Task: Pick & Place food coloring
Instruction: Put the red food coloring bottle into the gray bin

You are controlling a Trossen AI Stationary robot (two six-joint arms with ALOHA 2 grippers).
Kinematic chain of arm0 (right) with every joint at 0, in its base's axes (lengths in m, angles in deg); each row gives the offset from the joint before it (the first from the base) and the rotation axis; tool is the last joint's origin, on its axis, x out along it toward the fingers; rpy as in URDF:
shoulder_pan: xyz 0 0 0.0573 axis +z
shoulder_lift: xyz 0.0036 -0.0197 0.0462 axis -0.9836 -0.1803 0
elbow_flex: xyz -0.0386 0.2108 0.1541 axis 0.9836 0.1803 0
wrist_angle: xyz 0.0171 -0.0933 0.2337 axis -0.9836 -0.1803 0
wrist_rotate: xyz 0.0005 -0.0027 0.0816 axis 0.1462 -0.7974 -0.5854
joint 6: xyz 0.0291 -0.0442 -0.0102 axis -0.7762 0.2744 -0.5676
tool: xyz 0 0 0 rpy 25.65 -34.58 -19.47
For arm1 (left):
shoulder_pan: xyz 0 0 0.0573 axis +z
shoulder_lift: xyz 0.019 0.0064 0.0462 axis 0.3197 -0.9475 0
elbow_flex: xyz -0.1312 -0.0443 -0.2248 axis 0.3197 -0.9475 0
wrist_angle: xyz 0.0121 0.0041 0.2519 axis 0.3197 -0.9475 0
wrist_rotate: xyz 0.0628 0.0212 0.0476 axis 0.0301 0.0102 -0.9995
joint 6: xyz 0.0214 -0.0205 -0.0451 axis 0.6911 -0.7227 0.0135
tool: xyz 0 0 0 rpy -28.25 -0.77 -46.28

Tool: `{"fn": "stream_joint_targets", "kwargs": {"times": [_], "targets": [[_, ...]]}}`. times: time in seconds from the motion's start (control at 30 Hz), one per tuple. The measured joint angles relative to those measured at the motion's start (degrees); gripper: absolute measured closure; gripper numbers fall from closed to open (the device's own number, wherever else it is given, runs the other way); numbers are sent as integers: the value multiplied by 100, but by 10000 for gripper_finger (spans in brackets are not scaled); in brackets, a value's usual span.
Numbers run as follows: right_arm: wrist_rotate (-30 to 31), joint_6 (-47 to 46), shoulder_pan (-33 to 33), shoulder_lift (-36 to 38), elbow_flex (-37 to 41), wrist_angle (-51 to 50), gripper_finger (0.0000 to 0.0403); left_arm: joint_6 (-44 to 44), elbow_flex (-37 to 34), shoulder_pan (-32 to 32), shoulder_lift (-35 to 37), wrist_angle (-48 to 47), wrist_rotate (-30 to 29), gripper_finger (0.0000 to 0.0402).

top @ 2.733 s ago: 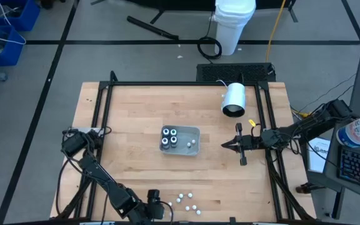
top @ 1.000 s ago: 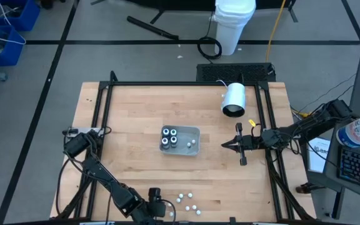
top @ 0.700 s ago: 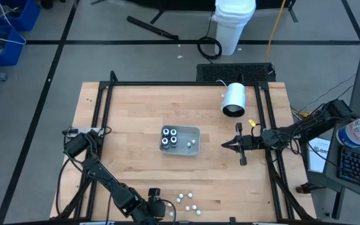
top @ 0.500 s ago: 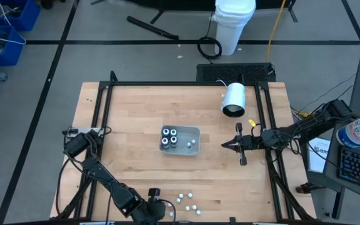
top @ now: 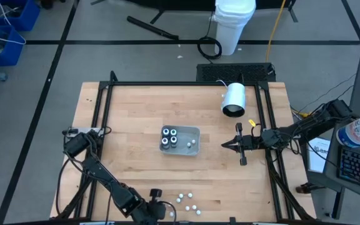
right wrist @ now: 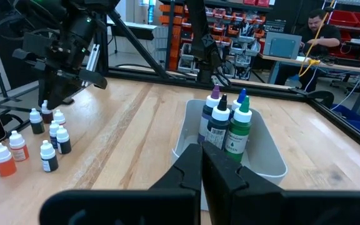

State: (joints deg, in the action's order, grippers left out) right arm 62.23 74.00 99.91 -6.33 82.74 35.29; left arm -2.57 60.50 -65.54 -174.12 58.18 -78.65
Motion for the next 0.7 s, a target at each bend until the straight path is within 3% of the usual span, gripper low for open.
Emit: {"fn": "stream_joint_targets", "kwargs": {"times": [0.27, 0.7], "targets": [[-1, 1, 0, 0, 0, -1, 403, 375, 2, -4, 381, -372, 100, 334], [0, 1, 0, 1, 0, 0, 403, 901, 4, 349, 2224, -2247, -1438, 327]]}}
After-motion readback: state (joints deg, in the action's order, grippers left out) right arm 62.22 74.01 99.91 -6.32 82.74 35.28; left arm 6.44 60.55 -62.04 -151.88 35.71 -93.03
